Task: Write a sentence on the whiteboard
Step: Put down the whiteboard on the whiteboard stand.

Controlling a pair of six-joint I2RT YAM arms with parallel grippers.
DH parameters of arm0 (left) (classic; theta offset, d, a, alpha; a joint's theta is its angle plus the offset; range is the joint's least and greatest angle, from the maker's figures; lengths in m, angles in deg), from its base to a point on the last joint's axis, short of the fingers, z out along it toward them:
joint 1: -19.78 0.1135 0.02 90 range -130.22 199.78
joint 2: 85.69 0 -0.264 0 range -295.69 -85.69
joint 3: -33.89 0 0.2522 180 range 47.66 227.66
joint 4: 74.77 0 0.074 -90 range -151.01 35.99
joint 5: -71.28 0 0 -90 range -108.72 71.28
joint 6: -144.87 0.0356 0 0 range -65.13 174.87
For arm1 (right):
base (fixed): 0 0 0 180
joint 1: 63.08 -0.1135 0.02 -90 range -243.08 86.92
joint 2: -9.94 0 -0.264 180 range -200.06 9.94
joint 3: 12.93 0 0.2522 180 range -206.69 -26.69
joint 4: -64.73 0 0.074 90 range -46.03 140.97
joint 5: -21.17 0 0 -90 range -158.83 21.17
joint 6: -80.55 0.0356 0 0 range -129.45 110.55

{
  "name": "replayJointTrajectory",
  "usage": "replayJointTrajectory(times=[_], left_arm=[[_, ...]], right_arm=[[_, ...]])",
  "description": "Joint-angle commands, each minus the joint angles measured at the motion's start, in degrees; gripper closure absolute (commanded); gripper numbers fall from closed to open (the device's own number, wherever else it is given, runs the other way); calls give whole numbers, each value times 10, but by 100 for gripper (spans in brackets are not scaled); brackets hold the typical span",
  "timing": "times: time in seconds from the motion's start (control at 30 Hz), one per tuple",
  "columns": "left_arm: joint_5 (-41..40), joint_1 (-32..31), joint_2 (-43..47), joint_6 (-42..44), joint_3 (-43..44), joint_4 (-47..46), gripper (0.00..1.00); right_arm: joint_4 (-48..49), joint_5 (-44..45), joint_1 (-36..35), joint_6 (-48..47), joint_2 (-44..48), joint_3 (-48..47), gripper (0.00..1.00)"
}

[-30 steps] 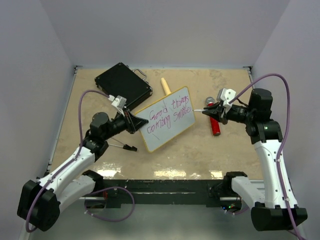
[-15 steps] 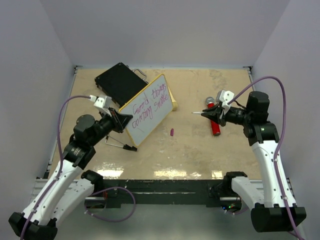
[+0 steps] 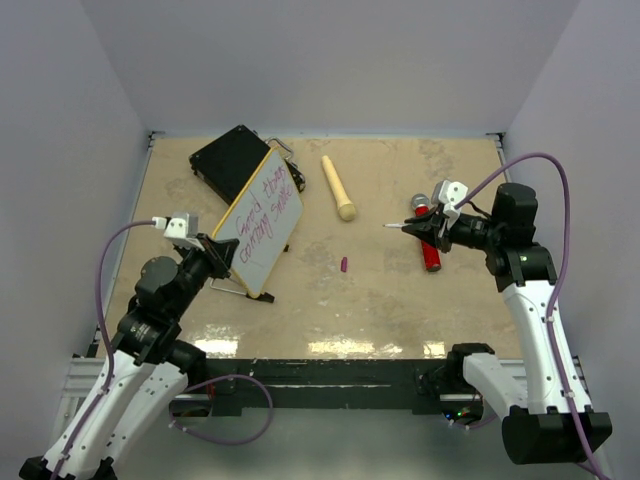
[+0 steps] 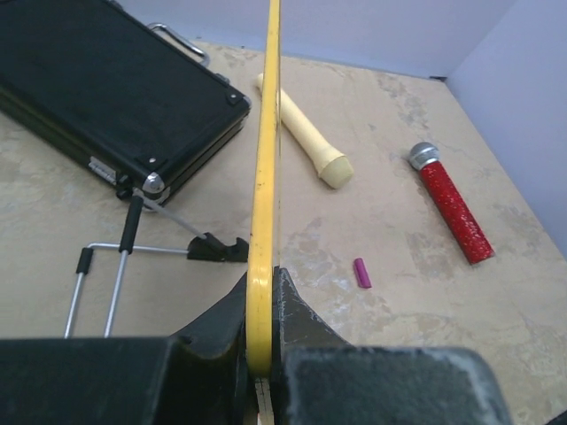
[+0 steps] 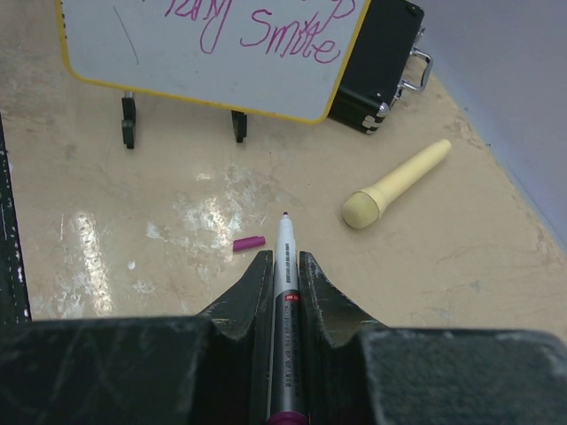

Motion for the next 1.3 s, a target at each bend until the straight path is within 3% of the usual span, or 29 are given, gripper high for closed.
replayJointTrajectory(times=[0.0,0.17,0.67,0.97,1.27], left_arm=[[-75,3,20,-7,-2,-46,100],[-95,3,66,-25,-39,-37,100],[-118,3,93,-62,-80,25,100],[-149,3,165,-26,-118,5,100],[-147,3,131,-7,-139,-16,99]], right_arm=[[19,-8,2,6,0,4,100],[18,-9,2,5,-2,4,100],[16,-10,2,2,-5,3,100],[11,-14,1,-2,-4,1,100],[8,-16,0,-5,-3,-1,100]])
